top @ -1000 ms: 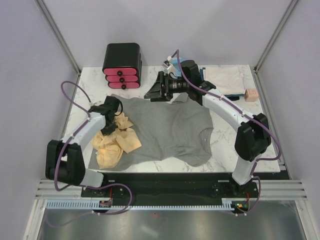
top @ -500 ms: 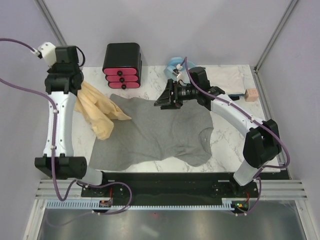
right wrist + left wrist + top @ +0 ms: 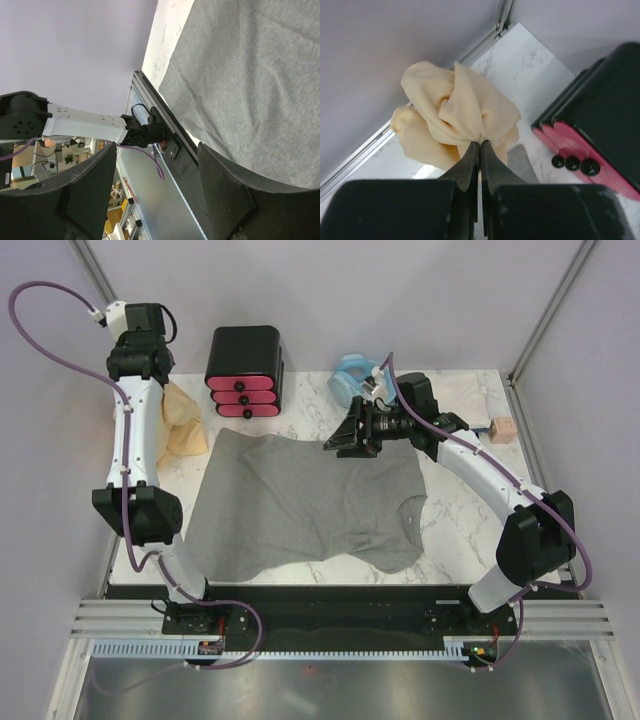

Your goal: Fold and stack the t-shirts

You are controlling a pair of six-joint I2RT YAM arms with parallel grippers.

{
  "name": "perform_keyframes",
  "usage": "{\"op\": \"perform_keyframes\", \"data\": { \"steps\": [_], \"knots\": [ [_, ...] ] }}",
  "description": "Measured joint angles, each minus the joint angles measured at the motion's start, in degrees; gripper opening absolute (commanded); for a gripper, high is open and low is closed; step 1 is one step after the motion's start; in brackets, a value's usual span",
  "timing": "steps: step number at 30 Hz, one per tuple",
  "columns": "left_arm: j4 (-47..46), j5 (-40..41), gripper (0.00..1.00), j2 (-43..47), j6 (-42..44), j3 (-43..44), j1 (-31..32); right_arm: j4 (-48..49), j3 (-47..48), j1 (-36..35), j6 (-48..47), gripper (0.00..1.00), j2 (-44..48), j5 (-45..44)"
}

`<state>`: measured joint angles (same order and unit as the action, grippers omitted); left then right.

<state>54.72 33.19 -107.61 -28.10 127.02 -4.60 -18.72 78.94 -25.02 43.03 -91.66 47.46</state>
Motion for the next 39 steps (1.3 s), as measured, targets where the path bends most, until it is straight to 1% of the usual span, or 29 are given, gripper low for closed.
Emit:
{"op": "perform_keyframes", "data": {
  "steps": [3,8,10,12,15,17,19,21,23,25,32,39],
  "knots": [
    [0.1,-1.2,0.02,3.9,-0.3,-6.8,1.7,-0.7,-0.9,0.0,-0.1,0.72,-0.1,0.1],
    [-0.5,-4.3,0.02,6.0,-2.2,-14.0,2.6,-1.2,-0.9,0.0,-0.5,0.71,-0.2,0.2],
    [-0.4,-4.6,0.02,6.2,-2.5,-16.0,4.9,-1.3,-0.9,0.0,-0.6,0.71,-0.3,0.3],
    [-0.3,-5.3,0.02,6.0,-2.5,-16.9,9.1,-1.3,-1.0,0.0,-0.9,0.71,-0.3,0.3],
    [-0.3,-7.1,0.02,5.7,-2.1,-15.1,14.9,-1.5,-1.3,0.0,-0.9,0.71,-0.3,0.5],
    [0.2,-8.7,0.02,4.5,-1.2,-9.9,17.1,-1.5,-1.6,0.0,-0.9,0.70,-0.3,0.6],
    [0.5,-9.9,0.02,2.1,0.7,-0.9,17.7,-1.5,-1.6,0.0,-1.0,0.70,-0.5,0.7],
    [-0.3,-9.8,0.02,-0.3,2.8,9.0,17.0,-1.5,-1.6,0.0,-1.1,0.70,-0.9,0.7],
    [-2.1,-9.6,0.02,-0.5,3.9,13.9,15.8,-1.6,-1.6,0.0,-1.2,0.70,-1.6,0.9],
    [-3.5,-8.9,0.02,0.1,4.9,16.4,13.6,-1.6,-1.6,0.0,-1.3,0.70,-2.2,1.2],
    [-4.7,-5.5,0.02,0.5,5.8,17.0,4.2,-1.8,-1.5,0.0,-1.3,0.70,-4.6,2.3],
    [-4.2,-3.7,0.02,0.4,5.8,17.0,-2.2,-1.9,-0.3,0.0,-1.2,0.70,-6.6,3.1]
  ]
}}
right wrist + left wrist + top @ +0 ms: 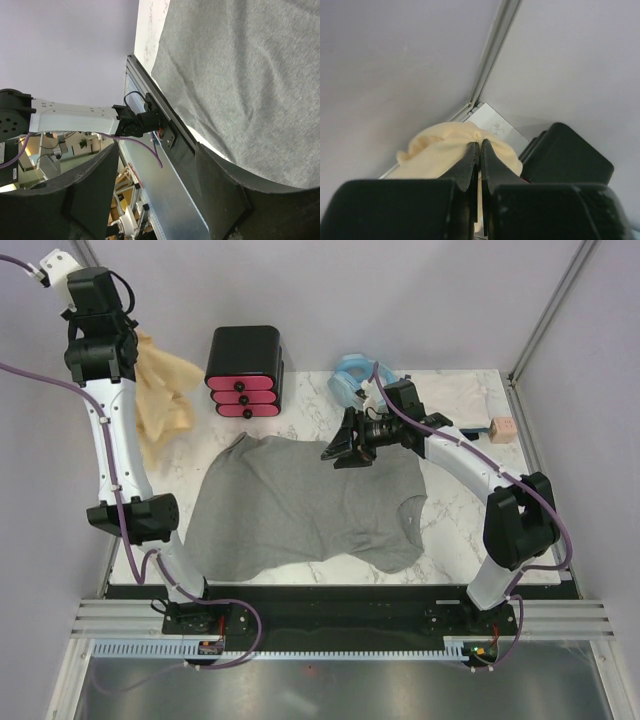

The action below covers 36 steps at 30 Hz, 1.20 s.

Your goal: Fold and stack the t-shirts

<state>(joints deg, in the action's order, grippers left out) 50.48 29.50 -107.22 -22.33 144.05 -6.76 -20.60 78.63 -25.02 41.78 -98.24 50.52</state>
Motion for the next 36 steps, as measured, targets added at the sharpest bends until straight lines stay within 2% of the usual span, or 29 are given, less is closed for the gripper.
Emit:
{"op": "perform_keyframes", "data": {
  "steps": [10,22,36],
  "knots": [
    [0.0,-3.5,0.02,0.0,-0.2,-0.8,-6.9,0.0,0.9,0.0,0.0,0.70,-1.2,0.3],
    [0.2,-9.7,0.02,-3.5,-0.6,-1.3,-6.2,-0.2,0.9,0.0,0.0,0.70,-1.2,0.7],
    [-1.2,-10.4,0.02,-3.8,-0.5,-0.8,-4.1,-0.9,0.9,0.0,-0.1,0.70,-1.3,1.2]
  ]
}}
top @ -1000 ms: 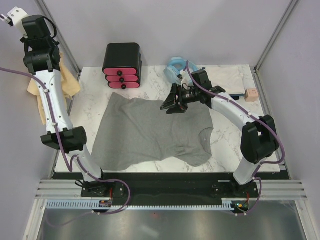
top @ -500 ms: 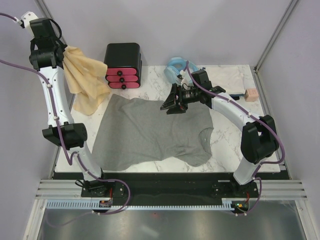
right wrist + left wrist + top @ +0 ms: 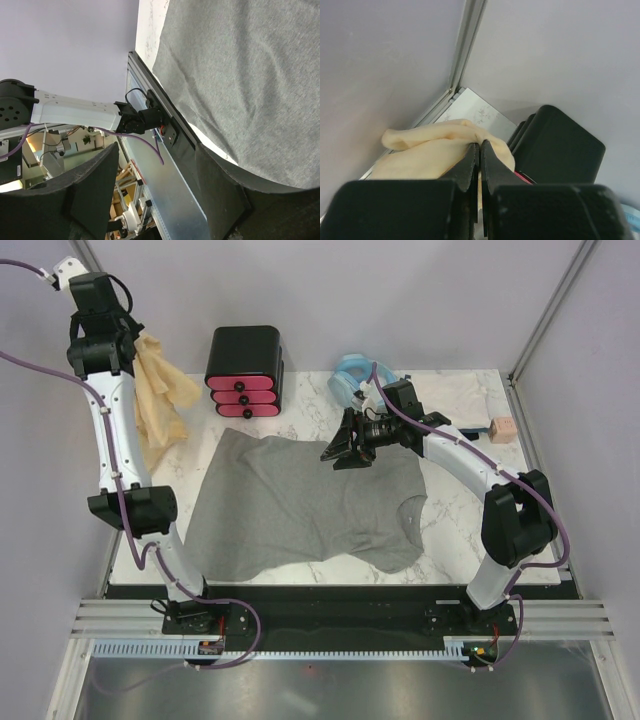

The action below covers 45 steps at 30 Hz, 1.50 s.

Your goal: Fold and stack the t-shirts

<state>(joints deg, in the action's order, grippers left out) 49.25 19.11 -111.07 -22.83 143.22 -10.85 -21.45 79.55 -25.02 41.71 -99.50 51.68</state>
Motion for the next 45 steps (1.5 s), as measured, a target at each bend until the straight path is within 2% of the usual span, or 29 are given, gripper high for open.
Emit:
{"op": "perform_keyframes", "data": {
  "steps": [10,31,32,36,38,39,42,45],
  "knots": [
    [-3.2,-2.8,0.02,-3.4,1.2,1.1,3.8,-0.1,0.0,0.0,-0.2,0.69,0.0,0.4],
    [-3.6,4.0,0.02,-6.5,1.4,4.8,1.5,-1.7,2.5,0.0,-0.6,0.69,-4.0,1.7],
    [-3.6,4.1,0.03,-6.5,1.4,4.8,1.2,-1.8,2.8,0.0,-0.6,0.69,-4.2,1.8],
    [-3.6,4.1,0.37,-6.5,1.7,4.8,0.4,-1.8,3.3,0.0,-0.6,0.68,-4.9,2.1],
    [-3.9,3.8,0.45,-6.5,2.2,4.8,0.3,-1.7,3.3,0.0,-0.6,0.68,-4.9,2.2],
    [-4.4,3.5,0.53,-6.5,2.4,4.8,0.3,-1.8,3.3,0.0,-0.6,0.68,-4.9,2.3],
    [-5.4,2.7,0.54,-6.5,2.8,4.8,0.3,-1.8,3.3,0.0,-0.6,0.68,-4.9,2.4],
    [-5.8,1.5,0.44,-6.4,2.8,4.8,0.3,-1.8,3.3,0.0,-0.6,0.68,-4.9,2.5]
  ]
}}
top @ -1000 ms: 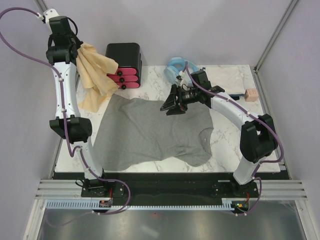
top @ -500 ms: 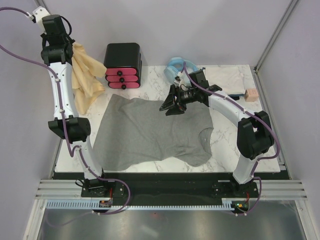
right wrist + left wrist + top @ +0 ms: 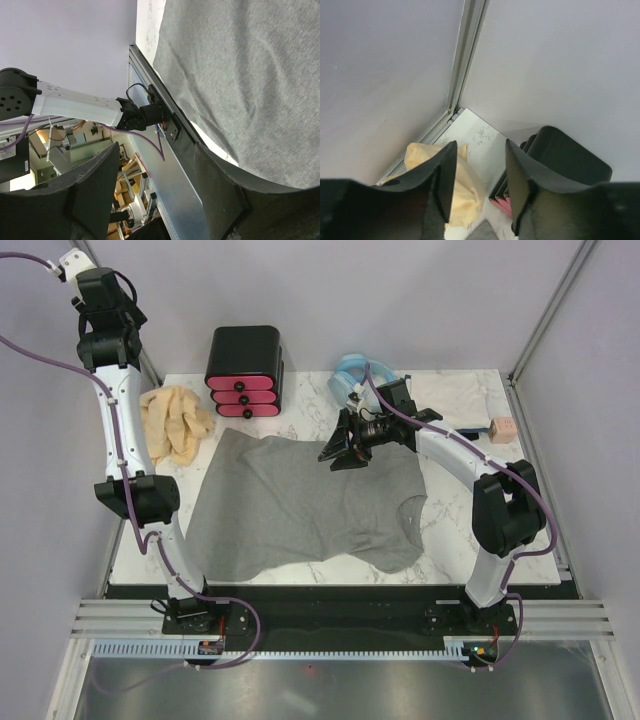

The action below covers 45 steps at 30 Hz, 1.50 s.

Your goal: Fold and stack the t-shirts

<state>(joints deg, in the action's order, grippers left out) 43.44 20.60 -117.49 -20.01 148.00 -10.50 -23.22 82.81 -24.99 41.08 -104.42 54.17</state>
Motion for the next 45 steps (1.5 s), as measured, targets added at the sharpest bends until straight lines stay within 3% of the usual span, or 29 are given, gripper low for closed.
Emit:
{"op": "perform_keyframes", "data": {
  "steps": [2,6,16,19,25,31,34,40,44,45],
  "knots": [
    [-0.3,-0.8,0.44,0.1,0.1,0.0,0.0,0.0,0.0,0.0,0.0,0.68,0.0,0.0],
    [-0.4,-2.9,0.55,1.0,0.1,-0.6,0.0,0.0,0.0,0.0,0.0,0.68,0.0,0.0],
    [-0.4,-3.6,0.54,11.9,0.0,-10.8,-0.6,0.0,0.0,0.0,-0.6,0.68,0.0,0.0],
    [-0.4,3.8,0.48,16.3,0.0,-14.0,-1.2,0.0,-0.1,0.0,-0.7,0.68,0.0,-0.1],
    [-0.3,29.1,0.45,21.7,-3.8,-21.1,-1.5,0.0,-1.3,0.0,-0.7,0.68,0.0,-0.2],
    [0.3,38.0,0.45,20.0,-7.5,-25.6,-1.7,-0.2,-1.8,0.0,-0.8,0.68,0.0,-0.3],
    [0.7,39.5,0.39,18.1,-8.5,-25.6,-1.5,-0.2,-1.8,0.0,-0.7,0.67,0.0,-0.3],
    [0.6,39.9,0.37,16.7,-8.3,-24.6,-1.5,-0.2,-1.8,0.0,-0.7,0.67,0.0,-0.5],
    [0.0,39.3,0.24,16.7,-7.8,-23.7,-1.5,-0.2,-1.8,0.0,-0.7,0.67,0.0,-0.5],
    [-0.2,38.9,0.15,16.8,-7.8,-23.7,-1.5,-0.2,-1.8,0.0,-0.7,0.67,0.0,-0.5]
  ]
}}
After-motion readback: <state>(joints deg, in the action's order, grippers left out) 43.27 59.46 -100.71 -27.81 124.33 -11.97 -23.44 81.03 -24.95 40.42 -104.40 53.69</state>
